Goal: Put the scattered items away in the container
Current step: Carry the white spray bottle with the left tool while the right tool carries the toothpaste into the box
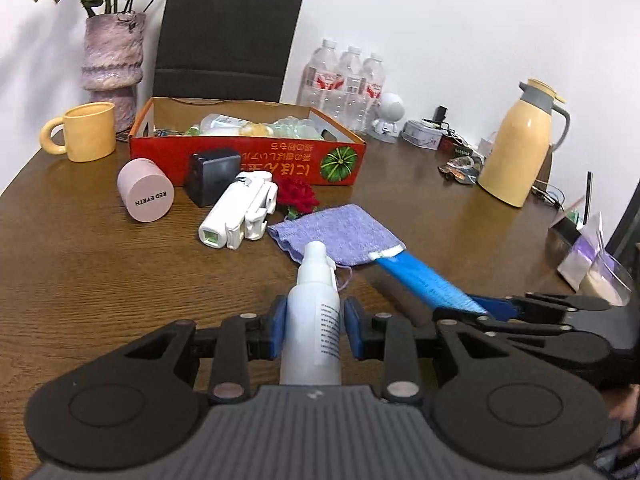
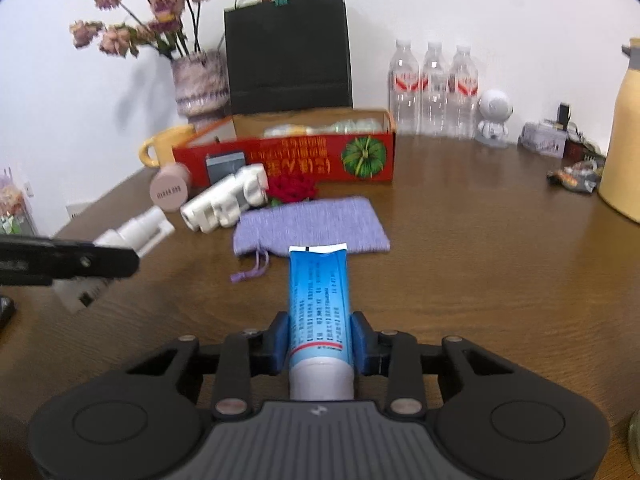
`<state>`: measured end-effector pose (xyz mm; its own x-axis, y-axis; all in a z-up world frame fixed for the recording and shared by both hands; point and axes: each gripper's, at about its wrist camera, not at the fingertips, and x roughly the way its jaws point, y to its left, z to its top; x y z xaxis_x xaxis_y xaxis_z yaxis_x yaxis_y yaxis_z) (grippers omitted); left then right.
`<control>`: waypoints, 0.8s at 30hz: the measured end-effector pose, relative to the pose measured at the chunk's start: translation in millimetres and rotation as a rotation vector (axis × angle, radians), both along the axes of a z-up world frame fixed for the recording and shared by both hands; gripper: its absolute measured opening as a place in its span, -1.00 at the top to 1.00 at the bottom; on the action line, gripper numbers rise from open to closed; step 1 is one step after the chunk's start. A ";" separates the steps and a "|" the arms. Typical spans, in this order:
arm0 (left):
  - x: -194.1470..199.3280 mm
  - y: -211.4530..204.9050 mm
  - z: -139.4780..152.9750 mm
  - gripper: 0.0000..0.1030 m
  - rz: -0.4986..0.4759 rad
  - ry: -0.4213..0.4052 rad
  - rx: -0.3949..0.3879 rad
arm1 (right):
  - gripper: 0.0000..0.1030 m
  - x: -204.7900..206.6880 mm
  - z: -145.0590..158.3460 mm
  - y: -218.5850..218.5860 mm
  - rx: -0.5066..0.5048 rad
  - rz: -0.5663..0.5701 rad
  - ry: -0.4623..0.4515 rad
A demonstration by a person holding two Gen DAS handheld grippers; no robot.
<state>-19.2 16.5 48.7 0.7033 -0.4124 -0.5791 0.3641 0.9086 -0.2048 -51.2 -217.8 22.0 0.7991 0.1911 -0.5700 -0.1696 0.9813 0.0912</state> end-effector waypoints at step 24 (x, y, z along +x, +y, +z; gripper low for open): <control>328.7 49.4 23.4 0.39 0.344 0.222 -0.004 | 0.40 305.5 81.2 5.8 0.229 -0.139 0.068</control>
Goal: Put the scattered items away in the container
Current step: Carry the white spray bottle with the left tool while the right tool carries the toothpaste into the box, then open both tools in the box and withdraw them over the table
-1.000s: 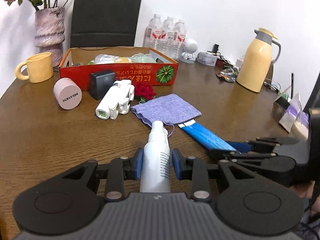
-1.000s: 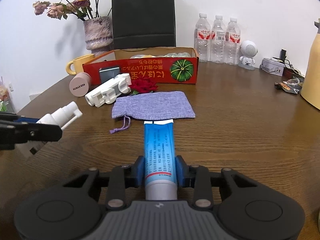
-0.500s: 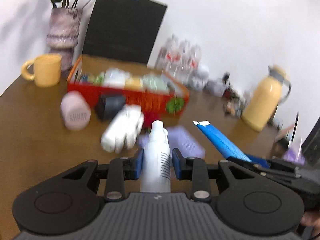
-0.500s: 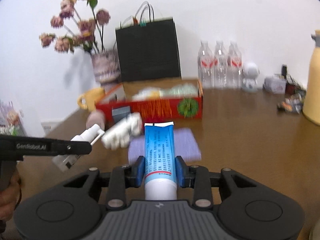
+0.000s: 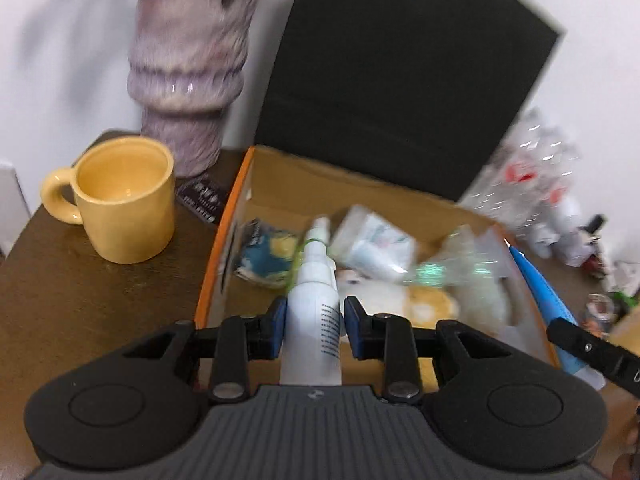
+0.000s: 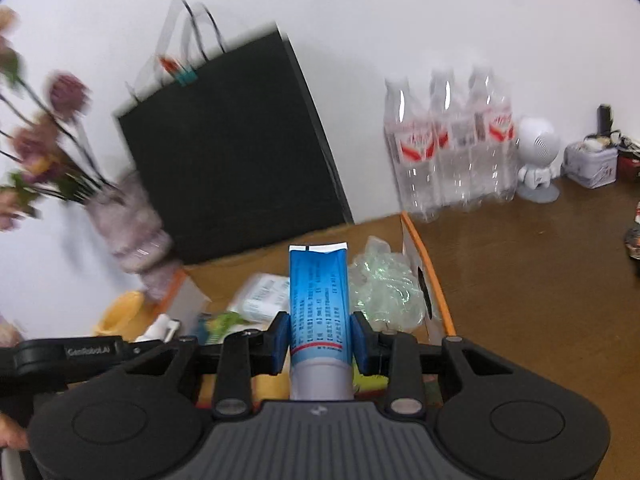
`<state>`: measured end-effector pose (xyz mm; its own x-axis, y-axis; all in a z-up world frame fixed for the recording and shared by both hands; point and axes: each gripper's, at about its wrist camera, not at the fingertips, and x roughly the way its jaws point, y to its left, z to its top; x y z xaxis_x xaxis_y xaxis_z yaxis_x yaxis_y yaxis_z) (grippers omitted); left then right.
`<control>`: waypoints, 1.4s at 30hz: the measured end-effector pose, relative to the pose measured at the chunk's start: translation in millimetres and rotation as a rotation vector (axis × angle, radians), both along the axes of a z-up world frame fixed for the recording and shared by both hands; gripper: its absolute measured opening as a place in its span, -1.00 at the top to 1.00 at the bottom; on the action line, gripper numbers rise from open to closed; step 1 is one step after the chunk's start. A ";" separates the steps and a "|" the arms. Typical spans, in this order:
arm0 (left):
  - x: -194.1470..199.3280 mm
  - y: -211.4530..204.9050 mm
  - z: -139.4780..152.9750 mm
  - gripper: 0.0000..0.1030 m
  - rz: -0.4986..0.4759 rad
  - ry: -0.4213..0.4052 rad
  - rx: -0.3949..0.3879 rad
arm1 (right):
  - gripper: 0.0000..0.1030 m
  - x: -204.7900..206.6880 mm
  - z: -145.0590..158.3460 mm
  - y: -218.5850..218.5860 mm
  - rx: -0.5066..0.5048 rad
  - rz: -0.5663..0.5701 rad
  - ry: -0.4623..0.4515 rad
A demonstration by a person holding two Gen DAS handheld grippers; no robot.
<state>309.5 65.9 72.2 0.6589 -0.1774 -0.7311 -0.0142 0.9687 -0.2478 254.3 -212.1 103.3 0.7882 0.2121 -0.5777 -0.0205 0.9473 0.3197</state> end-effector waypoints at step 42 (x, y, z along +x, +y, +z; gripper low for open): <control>-326.0 -34.9 -55.3 -1.00 -0.020 -0.145 0.248 | -0.99 -249.4 -99.8 31.5 -0.218 0.125 0.089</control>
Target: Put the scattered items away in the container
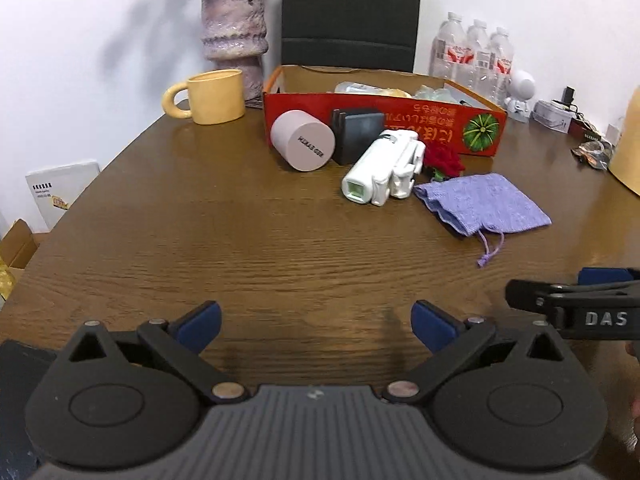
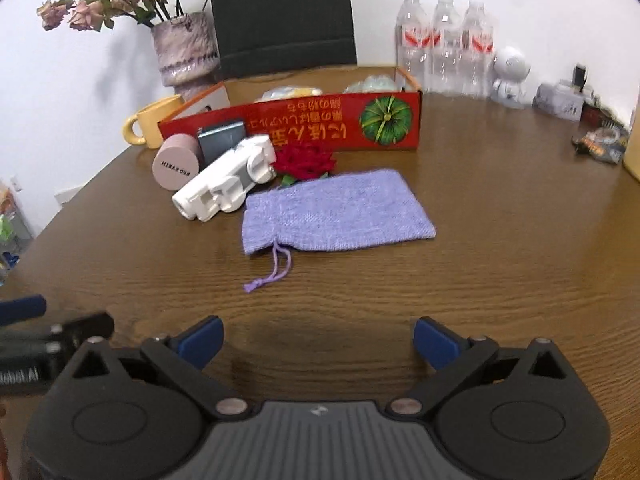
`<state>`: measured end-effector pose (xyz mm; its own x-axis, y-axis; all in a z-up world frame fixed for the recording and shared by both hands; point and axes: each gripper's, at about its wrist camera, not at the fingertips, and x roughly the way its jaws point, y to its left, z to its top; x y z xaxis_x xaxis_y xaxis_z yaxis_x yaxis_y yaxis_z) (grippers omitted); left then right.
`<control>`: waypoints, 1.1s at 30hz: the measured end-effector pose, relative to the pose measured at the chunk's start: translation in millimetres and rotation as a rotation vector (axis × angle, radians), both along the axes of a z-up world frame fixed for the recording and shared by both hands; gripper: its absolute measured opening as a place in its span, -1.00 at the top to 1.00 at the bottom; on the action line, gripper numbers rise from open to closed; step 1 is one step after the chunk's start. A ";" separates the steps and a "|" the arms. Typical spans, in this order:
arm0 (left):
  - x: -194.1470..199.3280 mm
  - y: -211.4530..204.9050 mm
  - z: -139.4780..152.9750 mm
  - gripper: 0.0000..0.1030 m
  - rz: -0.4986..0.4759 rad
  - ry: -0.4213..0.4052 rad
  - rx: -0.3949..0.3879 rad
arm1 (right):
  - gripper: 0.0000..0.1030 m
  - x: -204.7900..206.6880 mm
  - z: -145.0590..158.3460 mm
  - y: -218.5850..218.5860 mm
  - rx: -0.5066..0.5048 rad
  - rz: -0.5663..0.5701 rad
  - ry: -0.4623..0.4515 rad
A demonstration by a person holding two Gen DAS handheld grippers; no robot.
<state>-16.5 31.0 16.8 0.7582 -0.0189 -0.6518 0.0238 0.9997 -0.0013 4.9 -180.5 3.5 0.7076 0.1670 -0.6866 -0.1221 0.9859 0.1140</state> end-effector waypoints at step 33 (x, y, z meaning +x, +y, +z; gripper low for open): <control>0.5 -3.8 -21.0 -1.00 0.001 -0.011 0.016 | -1.00 -6.2 -11.3 12.2 -0.087 -0.004 -0.073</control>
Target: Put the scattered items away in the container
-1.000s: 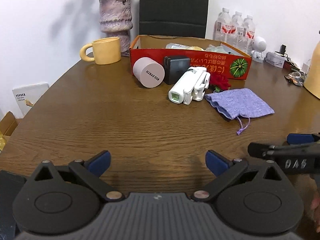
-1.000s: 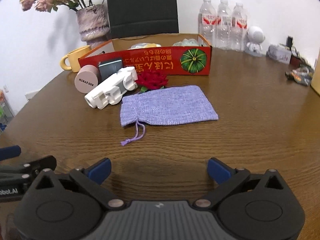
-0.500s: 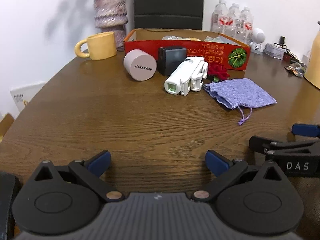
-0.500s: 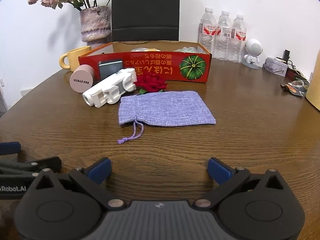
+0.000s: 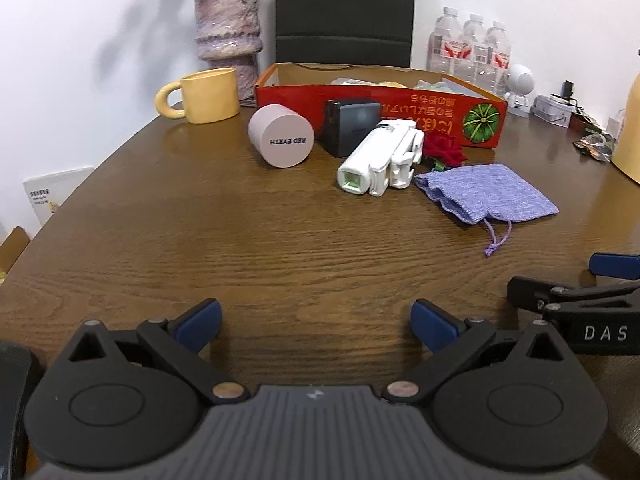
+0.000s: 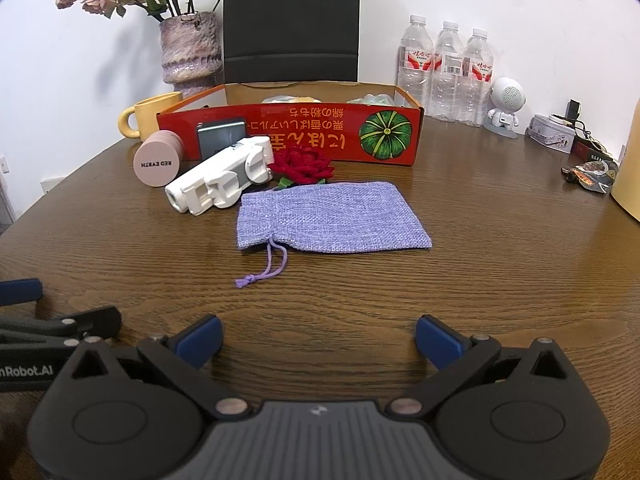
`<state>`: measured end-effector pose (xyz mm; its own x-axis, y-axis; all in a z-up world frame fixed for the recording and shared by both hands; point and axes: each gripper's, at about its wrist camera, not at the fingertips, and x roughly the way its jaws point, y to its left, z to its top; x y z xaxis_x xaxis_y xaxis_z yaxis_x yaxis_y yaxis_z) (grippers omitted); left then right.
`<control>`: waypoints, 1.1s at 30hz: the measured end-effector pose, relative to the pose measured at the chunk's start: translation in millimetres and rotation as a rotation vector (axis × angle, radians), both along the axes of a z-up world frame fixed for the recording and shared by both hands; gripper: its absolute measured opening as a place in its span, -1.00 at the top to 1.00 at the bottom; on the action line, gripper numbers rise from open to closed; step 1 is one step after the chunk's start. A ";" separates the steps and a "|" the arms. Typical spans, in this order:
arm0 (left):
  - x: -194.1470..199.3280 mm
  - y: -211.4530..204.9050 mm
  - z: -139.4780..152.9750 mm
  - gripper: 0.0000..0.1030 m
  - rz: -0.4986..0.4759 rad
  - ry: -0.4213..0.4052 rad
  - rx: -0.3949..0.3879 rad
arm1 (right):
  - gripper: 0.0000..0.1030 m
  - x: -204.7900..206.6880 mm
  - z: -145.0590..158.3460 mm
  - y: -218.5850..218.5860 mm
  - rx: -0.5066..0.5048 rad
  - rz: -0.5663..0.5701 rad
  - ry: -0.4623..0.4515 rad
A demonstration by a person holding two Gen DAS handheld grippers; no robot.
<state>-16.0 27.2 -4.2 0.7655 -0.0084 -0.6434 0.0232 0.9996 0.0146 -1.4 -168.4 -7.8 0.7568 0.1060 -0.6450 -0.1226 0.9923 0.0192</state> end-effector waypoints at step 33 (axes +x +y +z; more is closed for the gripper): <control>0.9 -1.5 0.1 -1.00 0.013 -0.001 -0.002 | -1.00 0.0 -0.3 0.3 0.000 -0.001 0.000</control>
